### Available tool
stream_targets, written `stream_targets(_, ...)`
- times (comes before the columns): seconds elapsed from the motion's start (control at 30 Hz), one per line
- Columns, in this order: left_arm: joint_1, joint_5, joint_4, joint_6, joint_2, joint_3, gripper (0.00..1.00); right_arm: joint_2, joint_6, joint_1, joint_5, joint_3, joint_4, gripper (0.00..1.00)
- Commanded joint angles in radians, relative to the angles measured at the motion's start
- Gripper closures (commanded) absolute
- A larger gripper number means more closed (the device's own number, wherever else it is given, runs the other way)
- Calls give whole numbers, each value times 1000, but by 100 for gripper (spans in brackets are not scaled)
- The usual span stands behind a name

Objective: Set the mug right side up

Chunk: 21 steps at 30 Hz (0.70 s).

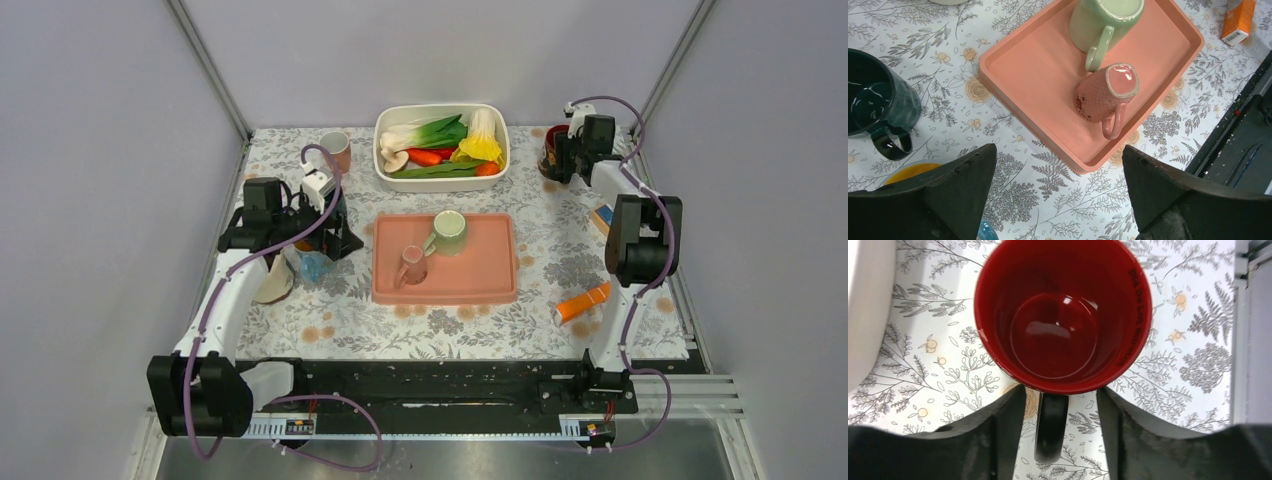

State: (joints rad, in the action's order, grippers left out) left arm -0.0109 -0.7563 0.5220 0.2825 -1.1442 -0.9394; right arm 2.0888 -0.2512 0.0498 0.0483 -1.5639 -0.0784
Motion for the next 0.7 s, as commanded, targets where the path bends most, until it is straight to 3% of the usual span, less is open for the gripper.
stream_targets(0.0,8,-95,-9,40,-20,-8,1,-136,-13,-1,34,-10,85,32)
stream_targets(0.13,2,-130,-1,44,-47,-21,1,-257,-11,-1,61,60,46,25)
stream_targets(0.27,-70,-59,-3,59,-87,-40,1,-413,12,-2,98,161,19,23)
stream_targets(0.5,-381,271,-33,81,-181,-44,1,-759,134,-2,238,421,20,21)
stream_targets(0.67,-485,471,-97,27,-259,-45,1,-935,210,-6,306,564,41,22)
